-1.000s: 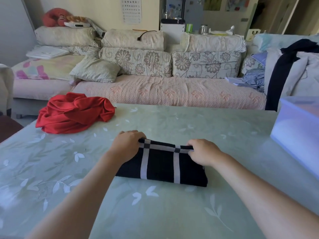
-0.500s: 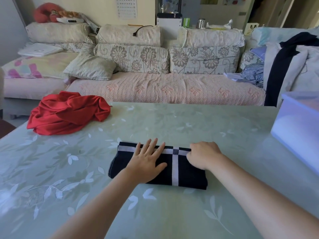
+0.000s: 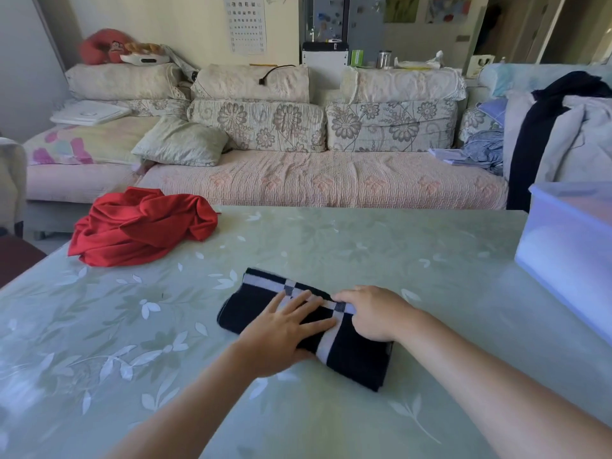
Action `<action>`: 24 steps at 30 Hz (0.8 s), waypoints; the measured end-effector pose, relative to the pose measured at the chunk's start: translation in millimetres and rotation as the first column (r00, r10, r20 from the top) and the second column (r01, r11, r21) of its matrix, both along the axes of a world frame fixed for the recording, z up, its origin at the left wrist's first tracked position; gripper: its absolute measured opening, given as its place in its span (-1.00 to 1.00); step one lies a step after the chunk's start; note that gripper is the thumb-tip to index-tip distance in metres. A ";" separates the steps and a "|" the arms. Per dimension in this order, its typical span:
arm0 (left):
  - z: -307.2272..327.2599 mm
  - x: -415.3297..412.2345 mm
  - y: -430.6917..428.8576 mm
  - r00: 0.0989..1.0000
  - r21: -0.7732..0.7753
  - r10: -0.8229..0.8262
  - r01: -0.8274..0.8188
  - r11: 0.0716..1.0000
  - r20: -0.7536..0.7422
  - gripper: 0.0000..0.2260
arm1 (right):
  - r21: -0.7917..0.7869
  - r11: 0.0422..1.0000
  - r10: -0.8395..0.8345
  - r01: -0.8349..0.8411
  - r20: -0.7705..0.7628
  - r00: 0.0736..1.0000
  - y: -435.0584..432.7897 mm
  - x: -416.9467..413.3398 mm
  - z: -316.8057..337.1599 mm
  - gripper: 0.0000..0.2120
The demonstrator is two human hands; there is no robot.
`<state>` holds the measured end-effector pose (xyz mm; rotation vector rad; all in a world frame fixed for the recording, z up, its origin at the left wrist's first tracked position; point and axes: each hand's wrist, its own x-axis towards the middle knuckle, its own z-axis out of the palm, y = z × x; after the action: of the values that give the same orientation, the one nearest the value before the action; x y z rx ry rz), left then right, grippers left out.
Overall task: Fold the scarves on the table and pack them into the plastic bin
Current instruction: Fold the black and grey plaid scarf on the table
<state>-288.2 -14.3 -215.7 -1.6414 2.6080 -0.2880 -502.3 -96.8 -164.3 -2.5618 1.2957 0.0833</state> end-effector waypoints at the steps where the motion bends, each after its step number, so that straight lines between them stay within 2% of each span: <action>1: 4.0 7.2 -1.7 0.999 -0.042 0.006 -0.005 0.999 0.038 -0.46 | 0.030 0.999 -0.024 0.023 0.026 0.999 2.7 -0.5 2.6 -0.53; 4: 17.2 34.0 0.2 0.983 -0.023 0.179 -0.178 0.984 0.031 -0.31 | 0.158 0.987 -0.011 -0.005 0.100 0.995 14.8 1.1 5.9 -0.66; 6: 26.1 48.2 5.4 0.942 0.088 0.334 -0.330 0.940 -0.032 -0.29 | 0.242 0.966 0.066 -0.094 0.123 0.990 27.8 5.6 9.9 -0.60; 8: 30.4 49.1 7.3 0.913 0.090 0.369 -0.358 0.929 -0.172 -0.36 | 0.276 0.950 0.102 -0.144 0.161 0.982 37.7 11.4 9.7 -0.54; 9: 29.1 45.4 7.7 0.905 0.068 0.342 -0.336 0.939 -0.254 -0.42 | 0.228 0.962 0.112 -0.152 0.180 0.977 40.6 14.5 9.4 -0.55; 11: 20.6 34.1 9.9 0.891 0.041 0.274 -0.279 0.959 -0.362 -0.56 | -0.050 0.984 0.177 -0.171 0.154 0.972 39.2 19.5 1.3 -0.58; 12: 15.1 26.9 12.9 0.896 0.058 0.258 -0.255 0.965 -0.363 -0.54 | -0.212 0.956 0.236 -0.203 0.145 0.961 37.2 22.1 -6.3 -0.59; 13: 8.9 20.6 16.4 0.909 0.091 0.259 -0.242 0.966 -0.327 -0.45 | -0.305 0.925 0.285 -0.229 0.153 0.946 37.4 24.8 -13.2 -0.60; 14: 2.5 16.1 20.4 0.922 0.120 0.261 -0.236 0.964 -0.285 -0.37 | -0.331 0.912 0.311 -0.242 0.176 0.934 38.2 27.8 -20.2 -0.60; 16: -5.2 14.5 24.9 0.924 0.169 0.288 -0.251 0.953 -0.252 -0.33 | -0.249 0.936 0.300 -0.250 0.188 0.935 41.8 32.7 -30.9 -0.53; 19: -4.8 20.8 29.0 0.875 0.293 0.372 -0.285 0.913 -0.310 -0.30 | -0.059 0.970 0.237 -0.236 0.024 0.971 41.9 31.6 -43.8 -0.39; 22: -4.0 27.0 32.4 0.825 0.375 0.445 -0.313 0.873 -0.348 -0.24 | -0.069 0.964 0.250 -0.256 -0.087 0.964 33.0 26.7 -42.5 -0.34; 24: -4.8 27.3 36.5 0.848 0.352 0.437 -0.328 0.877 -0.299 -0.23 | -0.086 0.960 0.256 -0.265 -0.110 0.960 27.3 26.2 -38.4 -0.32</action>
<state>-260.9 22.2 -220.4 -2.2166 2.2955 0.4468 -476.1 -69.5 -202.7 -2.8348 1.0079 0.2026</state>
